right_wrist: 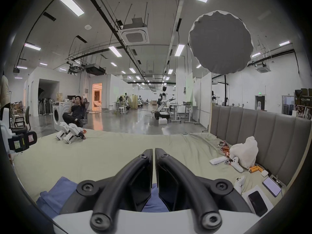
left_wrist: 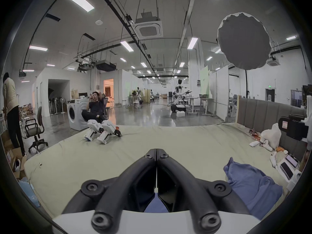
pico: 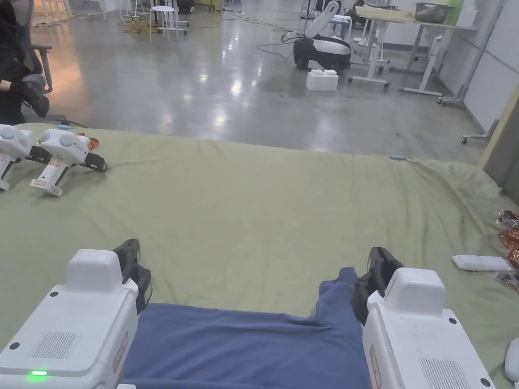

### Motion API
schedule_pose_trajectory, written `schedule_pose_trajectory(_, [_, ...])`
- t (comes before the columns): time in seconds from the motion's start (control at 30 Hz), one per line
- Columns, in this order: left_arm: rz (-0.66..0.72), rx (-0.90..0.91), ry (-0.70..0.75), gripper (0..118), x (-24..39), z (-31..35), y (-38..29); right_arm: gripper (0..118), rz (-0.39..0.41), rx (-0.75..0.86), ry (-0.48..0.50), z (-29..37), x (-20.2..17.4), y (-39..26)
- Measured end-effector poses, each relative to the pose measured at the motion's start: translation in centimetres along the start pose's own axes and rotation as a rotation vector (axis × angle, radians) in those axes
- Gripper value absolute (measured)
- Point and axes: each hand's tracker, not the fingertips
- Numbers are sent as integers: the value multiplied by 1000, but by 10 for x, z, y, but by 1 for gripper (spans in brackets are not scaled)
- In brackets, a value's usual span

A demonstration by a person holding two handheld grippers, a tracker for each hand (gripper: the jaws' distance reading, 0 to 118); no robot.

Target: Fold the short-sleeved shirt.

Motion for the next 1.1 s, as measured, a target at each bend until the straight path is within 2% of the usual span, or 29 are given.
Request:
schedule_pose_trajectory(0.17, [11, -66, 30, 0, -25, -13, -13, 3, -7, -5, -1, -5, -2, -5])
schedule_pose_trajectory(0.27, [69, -199, 54, 0, -54, -42, -31, 3, -6, -22, 0, -9, 0, -11])
schedule_pose_trajectory(0.5, [162, -522, -9, 0, -109, -121, -75, 3, -1, -111, -1, -24, 9, -26])
schedule_pose_trajectory(0.73, [179, -760, -90, 0, -99, -172, -86, 3, 17, -205, -9, -39, 19, -44])
schedule_pose_trajectory(0.8, [172, -780, -68, 11, -96, -182, -89, 3, 22, -227, -16, -42, 21, -49])
schedule_pose_trajectory(0.87, [155, -819, -48, 39, -90, -191, -96, 3, 24, -254, -20, -45, 25, -54])
schedule_pose_trajectory(0.93, [146, -844, -52, 59, -89, -198, -100, 3, 23, -273, -22, -47, 29, -59])
schedule_pose_trajectory(1.1, [75, -887, -32, 58, -73, -207, -106, 3, 32, -319, -32, -53, 38, -69])
